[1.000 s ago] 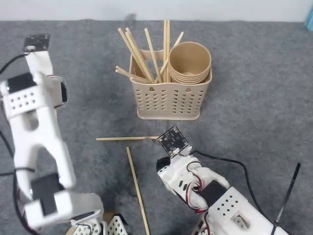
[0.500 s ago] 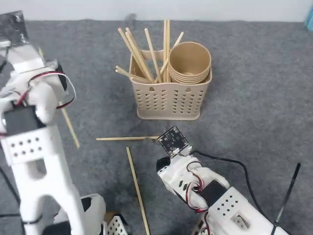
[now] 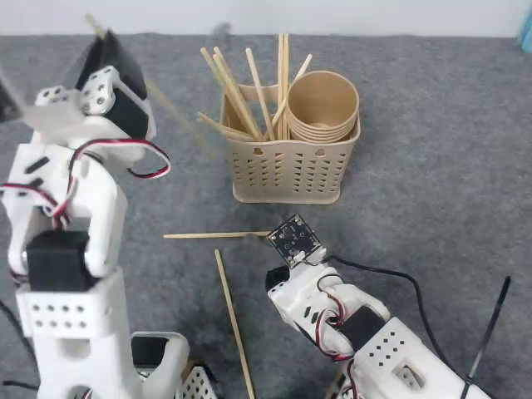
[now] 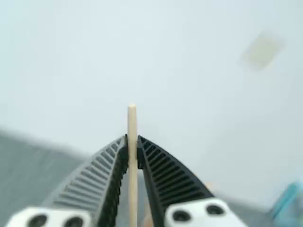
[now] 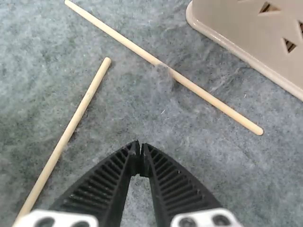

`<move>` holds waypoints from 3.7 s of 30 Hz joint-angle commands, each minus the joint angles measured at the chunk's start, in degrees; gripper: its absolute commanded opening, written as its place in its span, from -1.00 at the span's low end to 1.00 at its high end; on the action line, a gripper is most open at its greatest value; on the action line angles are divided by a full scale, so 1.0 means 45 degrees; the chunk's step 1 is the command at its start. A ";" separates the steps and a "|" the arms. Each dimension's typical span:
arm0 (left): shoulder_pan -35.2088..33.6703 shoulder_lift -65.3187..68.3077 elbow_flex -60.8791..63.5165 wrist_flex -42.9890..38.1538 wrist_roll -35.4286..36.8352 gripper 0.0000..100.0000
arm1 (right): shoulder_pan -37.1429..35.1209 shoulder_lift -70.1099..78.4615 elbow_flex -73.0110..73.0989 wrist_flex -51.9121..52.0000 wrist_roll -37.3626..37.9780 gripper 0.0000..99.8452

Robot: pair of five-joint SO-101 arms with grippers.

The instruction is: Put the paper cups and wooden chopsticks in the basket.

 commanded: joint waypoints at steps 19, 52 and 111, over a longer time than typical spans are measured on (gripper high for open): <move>0.3165 -0.0430 0.6339 -0.8068 -0.2110 -0.97 | 0.0166 0.0166 -0.0156 -0.0166 0.0254 -0.99; 0.1094 -0.0586 0.4366 -0.3302 0.0645 -0.48 | 0.0186 0.0166 -0.0156 -0.0166 0.0254 -0.99; -1.1702 0.5665 1.0364 -0.4200 0.1817 -0.48 | -0.2471 1.3978 -1.3421 0.0791 0.3966 -0.76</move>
